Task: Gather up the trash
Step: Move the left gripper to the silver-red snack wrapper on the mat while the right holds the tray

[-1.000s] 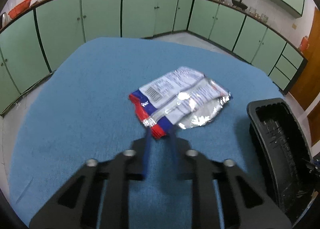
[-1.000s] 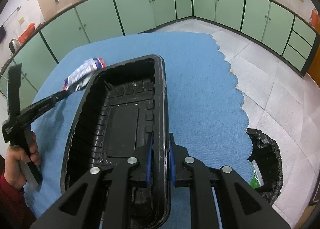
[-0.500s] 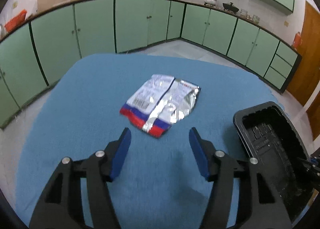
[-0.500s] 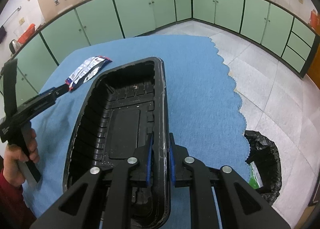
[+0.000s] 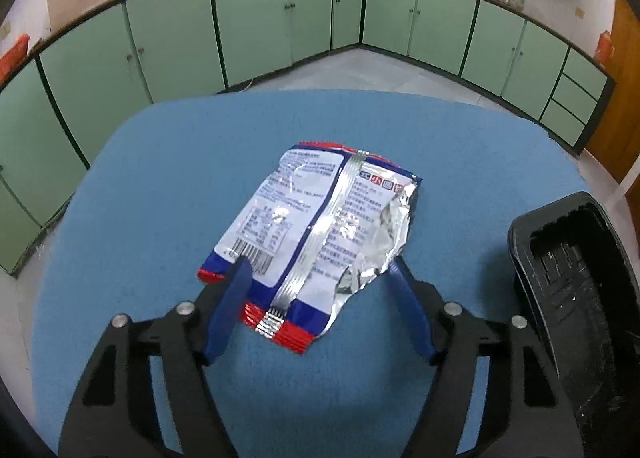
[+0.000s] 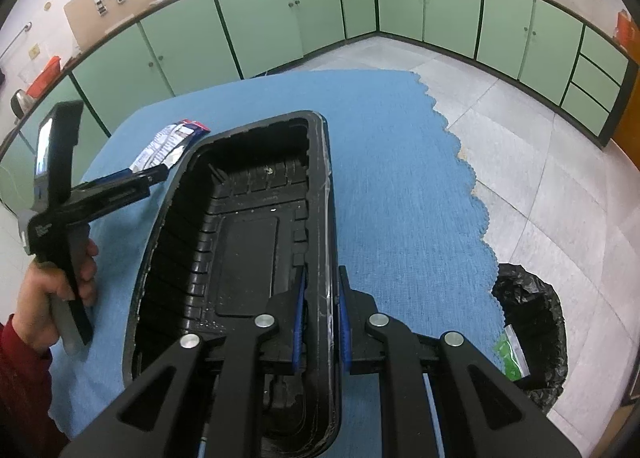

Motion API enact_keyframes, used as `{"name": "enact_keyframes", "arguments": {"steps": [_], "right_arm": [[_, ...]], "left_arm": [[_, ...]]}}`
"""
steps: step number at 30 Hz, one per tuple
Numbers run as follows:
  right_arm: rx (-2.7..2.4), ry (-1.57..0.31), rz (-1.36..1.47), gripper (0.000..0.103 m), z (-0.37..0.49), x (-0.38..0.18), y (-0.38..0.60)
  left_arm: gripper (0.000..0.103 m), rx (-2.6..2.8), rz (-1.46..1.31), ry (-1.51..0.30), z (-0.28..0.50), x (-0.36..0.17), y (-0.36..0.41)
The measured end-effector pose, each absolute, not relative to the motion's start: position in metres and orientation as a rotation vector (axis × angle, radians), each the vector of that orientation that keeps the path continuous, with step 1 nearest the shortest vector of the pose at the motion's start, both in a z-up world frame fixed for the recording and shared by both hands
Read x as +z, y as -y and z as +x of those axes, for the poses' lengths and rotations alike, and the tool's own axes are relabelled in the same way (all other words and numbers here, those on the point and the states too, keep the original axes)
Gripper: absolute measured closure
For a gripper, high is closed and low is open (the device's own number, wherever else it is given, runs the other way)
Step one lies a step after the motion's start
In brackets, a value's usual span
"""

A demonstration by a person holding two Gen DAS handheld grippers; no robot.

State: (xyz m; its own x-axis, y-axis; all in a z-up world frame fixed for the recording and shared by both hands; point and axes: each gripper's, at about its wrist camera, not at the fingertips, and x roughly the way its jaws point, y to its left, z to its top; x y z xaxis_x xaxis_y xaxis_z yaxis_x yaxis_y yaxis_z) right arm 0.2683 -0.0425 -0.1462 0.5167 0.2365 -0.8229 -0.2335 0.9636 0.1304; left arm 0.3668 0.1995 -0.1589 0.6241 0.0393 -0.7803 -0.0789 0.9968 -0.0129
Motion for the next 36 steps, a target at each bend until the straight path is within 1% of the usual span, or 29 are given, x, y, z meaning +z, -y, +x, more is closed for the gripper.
{"name": "enact_keyframes", "arguments": {"steps": [1, 3, 4, 5, 6, 7, 16, 17, 18, 20, 21, 24, 25, 27, 28, 29, 34, 36], "right_arm": [[0.280, -0.990, 0.001, 0.089, 0.269, -0.147, 0.042], [0.279, -0.995, 0.004, 0.089, 0.271, -0.148, 0.042], [0.279, -0.995, 0.004, 0.089, 0.271, -0.148, 0.042], [0.279, -0.995, 0.002, 0.089, 0.271, -0.149, 0.041], [0.279, -0.996, 0.002, 0.089, 0.272, -0.149, 0.041], [0.279, -0.996, 0.003, 0.089, 0.271, -0.149, 0.041], [0.278, -0.997, 0.010, 0.089, 0.268, -0.149, 0.045], [0.278, -0.999, 0.011, 0.089, 0.268, -0.150, 0.046], [0.277, -1.001, 0.015, 0.089, 0.269, -0.151, 0.046], [0.276, -1.005, 0.022, 0.089, 0.270, -0.152, 0.047], [0.276, -1.005, 0.022, 0.089, 0.270, -0.152, 0.047], [0.277, -1.006, 0.021, 0.089, 0.272, -0.153, 0.048], [0.276, -1.008, 0.021, 0.089, 0.273, -0.153, 0.048], [0.276, -1.011, 0.021, 0.089, 0.274, -0.154, 0.048], [0.276, -1.011, 0.020, 0.089, 0.274, -0.154, 0.048], [0.276, -1.011, 0.020, 0.089, 0.274, -0.155, 0.048], [0.276, -1.012, 0.019, 0.089, 0.274, -0.155, 0.047], [0.277, -1.013, 0.020, 0.089, 0.273, -0.156, 0.047]], "left_arm": [[0.048, 0.073, -0.050, -0.894, 0.367, -0.159, -0.201], [0.069, 0.073, -0.092, -0.882, 0.366, -0.158, -0.207], [0.088, 0.070, -0.117, -0.881, 0.366, -0.159, -0.211], [0.096, 0.080, -0.135, -0.880, 0.366, -0.159, -0.215], [0.101, 0.074, -0.161, -0.877, 0.365, -0.159, -0.219], [0.103, 0.070, -0.171, -0.875, 0.365, -0.160, -0.221], [0.103, -0.014, -0.193, -0.844, 0.347, -0.156, -0.215], [0.101, -0.025, -0.183, -0.859, 0.349, -0.157, -0.214], [0.096, -0.016, -0.171, -0.883, 0.352, -0.158, -0.212], [0.044, -0.014, -0.168, -0.892, 0.356, -0.157, -0.212], [0.037, 0.000, -0.156, -0.881, 0.357, -0.155, -0.211], [0.030, 0.019, -0.144, -0.885, 0.364, -0.152, -0.214], [0.025, 0.022, -0.145, -0.891, 0.367, -0.151, -0.216], [0.023, 0.044, -0.136, -0.894, 0.370, -0.150, -0.220], [0.019, 0.064, -0.132, -0.894, 0.371, -0.150, -0.223], [0.017, 0.078, -0.128, -0.897, 0.374, -0.149, -0.225], [0.017, 0.096, -0.111, -0.914, 0.384, -0.157, -0.229], [0.020, 0.093, -0.109, -0.914, 0.384, -0.159, -0.227]]}}
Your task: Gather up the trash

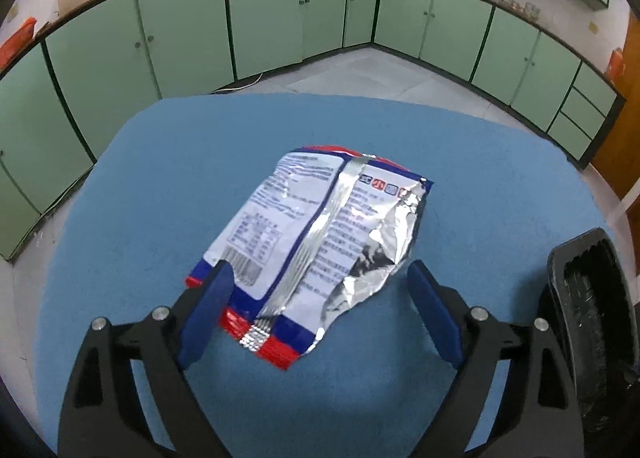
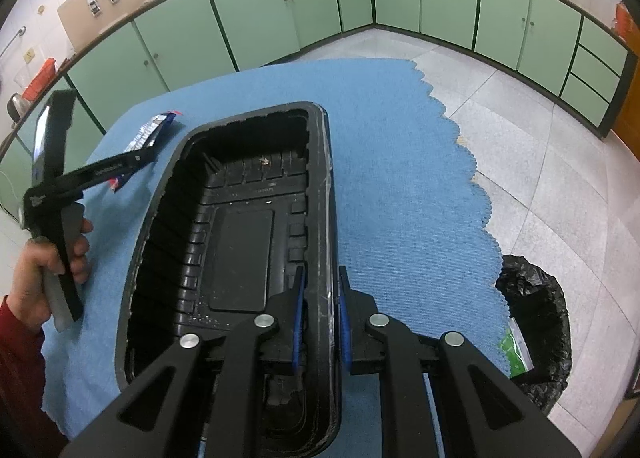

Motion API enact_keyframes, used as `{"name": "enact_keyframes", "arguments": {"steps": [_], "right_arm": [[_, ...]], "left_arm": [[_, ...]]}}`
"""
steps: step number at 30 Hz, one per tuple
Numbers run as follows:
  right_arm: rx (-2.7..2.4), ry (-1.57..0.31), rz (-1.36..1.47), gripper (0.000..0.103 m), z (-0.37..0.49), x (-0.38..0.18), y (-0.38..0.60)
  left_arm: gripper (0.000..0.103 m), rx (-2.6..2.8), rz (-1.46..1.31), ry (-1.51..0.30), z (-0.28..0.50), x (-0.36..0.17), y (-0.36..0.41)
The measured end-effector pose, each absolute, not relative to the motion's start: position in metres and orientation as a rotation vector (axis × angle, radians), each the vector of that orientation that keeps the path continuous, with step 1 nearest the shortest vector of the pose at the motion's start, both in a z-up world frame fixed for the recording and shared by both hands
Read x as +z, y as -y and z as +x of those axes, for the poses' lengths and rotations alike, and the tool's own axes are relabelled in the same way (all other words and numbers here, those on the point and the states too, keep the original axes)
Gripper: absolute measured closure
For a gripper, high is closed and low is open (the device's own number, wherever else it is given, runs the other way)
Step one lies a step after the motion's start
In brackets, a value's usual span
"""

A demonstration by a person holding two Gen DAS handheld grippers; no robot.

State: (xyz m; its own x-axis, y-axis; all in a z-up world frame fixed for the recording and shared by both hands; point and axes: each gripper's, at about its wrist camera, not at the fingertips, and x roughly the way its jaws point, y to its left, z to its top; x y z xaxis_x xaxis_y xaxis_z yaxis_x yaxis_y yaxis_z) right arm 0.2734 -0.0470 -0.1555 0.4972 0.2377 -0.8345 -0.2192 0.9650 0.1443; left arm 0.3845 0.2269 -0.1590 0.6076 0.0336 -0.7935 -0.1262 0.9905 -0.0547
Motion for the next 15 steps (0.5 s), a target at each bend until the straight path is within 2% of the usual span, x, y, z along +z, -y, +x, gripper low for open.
{"name": "enact_keyframes", "arguments": {"steps": [2, 3, 5, 15], "right_arm": [[0.277, -1.014, 0.020, 0.088, 0.273, -0.156, 0.047], [0.276, -1.014, 0.020, 0.088, 0.273, -0.156, 0.047], [0.275, -1.014, 0.020, 0.088, 0.273, -0.155, 0.046], [0.276, -1.011, 0.019, 0.088, 0.272, -0.156, 0.045]], "left_arm": [[0.051, 0.084, -0.125, -0.895, 0.383, -0.157, -0.227], [0.062, 0.063, -0.151, -0.883, 0.381, -0.156, -0.231], [0.103, 0.047, -0.181, -0.880, 0.380, -0.156, -0.234], [0.103, 0.026, -0.275, -0.818, 0.353, -0.151, -0.259]]}}
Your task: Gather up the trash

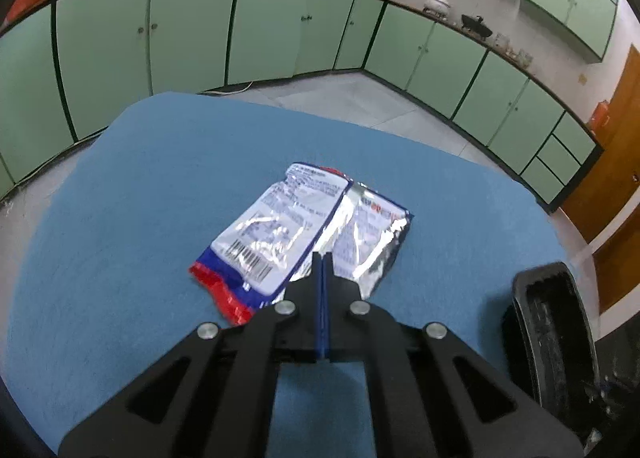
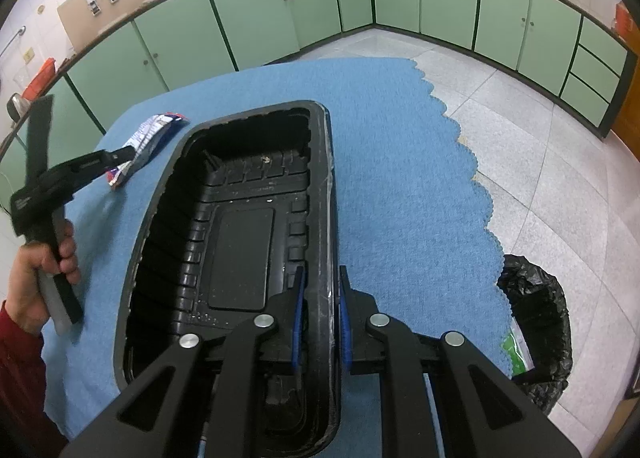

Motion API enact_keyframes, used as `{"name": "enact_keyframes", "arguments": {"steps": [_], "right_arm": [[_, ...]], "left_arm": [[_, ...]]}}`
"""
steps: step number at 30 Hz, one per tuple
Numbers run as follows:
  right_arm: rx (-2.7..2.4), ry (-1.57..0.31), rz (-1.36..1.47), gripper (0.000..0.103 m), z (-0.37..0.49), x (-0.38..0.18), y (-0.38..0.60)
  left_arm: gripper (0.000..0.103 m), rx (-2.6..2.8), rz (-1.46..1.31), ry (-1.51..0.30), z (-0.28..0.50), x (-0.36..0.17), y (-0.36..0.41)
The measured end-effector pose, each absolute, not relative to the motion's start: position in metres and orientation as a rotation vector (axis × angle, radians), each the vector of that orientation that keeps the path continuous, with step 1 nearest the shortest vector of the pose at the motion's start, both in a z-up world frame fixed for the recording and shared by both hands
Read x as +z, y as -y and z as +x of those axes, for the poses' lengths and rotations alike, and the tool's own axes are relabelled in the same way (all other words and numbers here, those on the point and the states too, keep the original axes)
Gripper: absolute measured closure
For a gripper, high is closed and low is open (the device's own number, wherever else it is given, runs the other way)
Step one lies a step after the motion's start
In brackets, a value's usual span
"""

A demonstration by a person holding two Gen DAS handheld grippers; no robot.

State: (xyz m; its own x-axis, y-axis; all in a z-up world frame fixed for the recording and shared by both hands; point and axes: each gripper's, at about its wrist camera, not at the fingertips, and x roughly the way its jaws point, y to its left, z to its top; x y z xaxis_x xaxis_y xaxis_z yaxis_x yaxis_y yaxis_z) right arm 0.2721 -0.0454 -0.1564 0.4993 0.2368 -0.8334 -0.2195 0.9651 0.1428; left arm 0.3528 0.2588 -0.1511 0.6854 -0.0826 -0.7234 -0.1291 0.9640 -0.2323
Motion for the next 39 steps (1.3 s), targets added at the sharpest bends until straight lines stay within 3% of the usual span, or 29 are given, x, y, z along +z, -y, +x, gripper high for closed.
{"name": "enact_keyframes", "arguments": {"steps": [5, 12, 13, 14, 15, 29, 34, 36, 39], "right_arm": [[0.277, -1.010, 0.027, 0.088, 0.272, -0.158, 0.048], [0.277, -1.009, 0.027, 0.088, 0.272, -0.158, 0.049], [0.277, -1.008, 0.025, 0.088, 0.272, -0.158, 0.049], [0.276, -1.009, 0.028, 0.088, 0.272, -0.159, 0.049], [0.276, -1.010, 0.031, 0.088, 0.272, -0.159, 0.049], [0.273, -1.022, 0.029, 0.088, 0.276, -0.163, 0.047], [0.273, -1.023, 0.023, 0.088, 0.278, -0.164, 0.045], [0.274, -1.024, 0.024, 0.088, 0.279, -0.164, 0.045], [0.273, -1.024, 0.022, 0.087, 0.278, -0.165, 0.044]], "left_arm": [[0.103, -0.002, -0.375, -0.846, 0.315, -0.162, -0.273], [0.100, 0.005, -0.307, -0.826, 0.290, -0.157, -0.277], [0.087, 0.017, -0.288, -0.834, 0.292, -0.157, -0.278], [0.065, 0.019, -0.284, -0.839, 0.294, -0.157, -0.281], [0.058, 0.019, -0.283, -0.831, 0.298, -0.153, -0.282], [0.018, 0.003, -0.217, -0.893, 0.349, -0.161, -0.275], [0.018, 0.004, -0.248, -0.892, 0.363, -0.162, -0.276], [0.030, 0.016, -0.256, -0.884, 0.364, -0.162, -0.278], [0.056, 0.022, -0.277, -0.874, 0.367, -0.160, -0.278]]}}
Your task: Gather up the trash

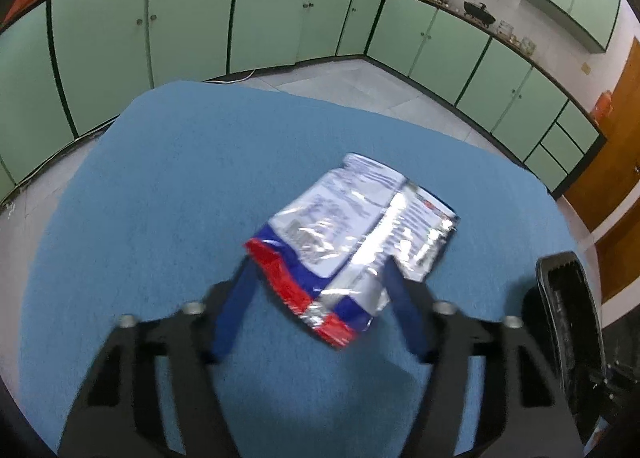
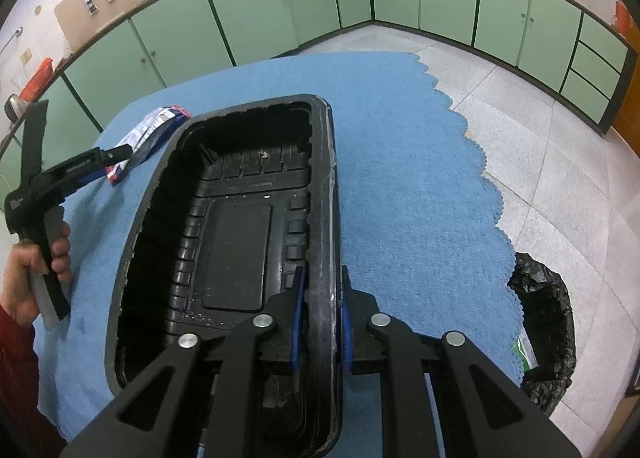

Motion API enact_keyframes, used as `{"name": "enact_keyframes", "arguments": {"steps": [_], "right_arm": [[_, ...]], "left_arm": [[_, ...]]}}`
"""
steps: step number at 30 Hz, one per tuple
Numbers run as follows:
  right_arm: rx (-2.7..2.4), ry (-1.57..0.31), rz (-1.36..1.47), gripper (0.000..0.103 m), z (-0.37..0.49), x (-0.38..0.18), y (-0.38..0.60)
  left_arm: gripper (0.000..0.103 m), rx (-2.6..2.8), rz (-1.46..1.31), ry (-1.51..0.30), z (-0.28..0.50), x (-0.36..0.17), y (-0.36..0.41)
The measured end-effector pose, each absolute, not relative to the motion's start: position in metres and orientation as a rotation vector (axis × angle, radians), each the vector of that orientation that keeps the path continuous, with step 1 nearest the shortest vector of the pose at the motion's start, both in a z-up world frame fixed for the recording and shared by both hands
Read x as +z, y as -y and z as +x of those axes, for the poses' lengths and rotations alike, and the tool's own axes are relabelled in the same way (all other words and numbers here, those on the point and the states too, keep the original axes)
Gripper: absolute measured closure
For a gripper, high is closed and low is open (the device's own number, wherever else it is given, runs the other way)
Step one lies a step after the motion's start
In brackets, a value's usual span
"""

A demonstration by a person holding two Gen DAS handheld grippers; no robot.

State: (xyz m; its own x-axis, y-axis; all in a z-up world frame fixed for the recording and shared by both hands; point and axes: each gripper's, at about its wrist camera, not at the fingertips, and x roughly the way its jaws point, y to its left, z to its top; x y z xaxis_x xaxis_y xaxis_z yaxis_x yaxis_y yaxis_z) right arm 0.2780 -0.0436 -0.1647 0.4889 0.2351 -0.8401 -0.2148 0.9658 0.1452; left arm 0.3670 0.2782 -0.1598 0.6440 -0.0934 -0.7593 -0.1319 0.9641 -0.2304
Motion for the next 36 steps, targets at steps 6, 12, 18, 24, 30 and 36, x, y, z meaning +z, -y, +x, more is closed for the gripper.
{"name": "enact_keyframes", "arguments": {"steps": [6, 12, 18, 24, 30, 36], "right_arm": [[0.273, -1.024, 0.020, 0.087, 0.277, -0.165, 0.044], [0.276, -1.020, 0.028, 0.088, 0.276, -0.163, 0.046], [0.268, -1.000, 0.017, 0.089, 0.272, -0.155, 0.051], [0.258, -0.996, 0.019, 0.089, 0.262, -0.149, 0.060], [0.254, -1.007, 0.032, 0.089, 0.262, -0.154, 0.065], [0.250, -1.018, 0.035, 0.089, 0.268, -0.158, 0.063]], "left_arm": [[0.099, -0.010, -0.326, -0.869, 0.370, -0.162, -0.278], [0.103, -0.106, -0.334, -0.841, 0.355, -0.157, -0.262], [0.103, -0.151, -0.322, -0.786, 0.328, -0.141, -0.246], [0.103, -0.136, -0.313, -0.774, 0.310, -0.136, -0.242], [0.070, -0.097, -0.373, -0.855, 0.336, -0.152, -0.264], [0.041, -0.112, -0.368, -0.891, 0.376, -0.160, -0.264]]}}
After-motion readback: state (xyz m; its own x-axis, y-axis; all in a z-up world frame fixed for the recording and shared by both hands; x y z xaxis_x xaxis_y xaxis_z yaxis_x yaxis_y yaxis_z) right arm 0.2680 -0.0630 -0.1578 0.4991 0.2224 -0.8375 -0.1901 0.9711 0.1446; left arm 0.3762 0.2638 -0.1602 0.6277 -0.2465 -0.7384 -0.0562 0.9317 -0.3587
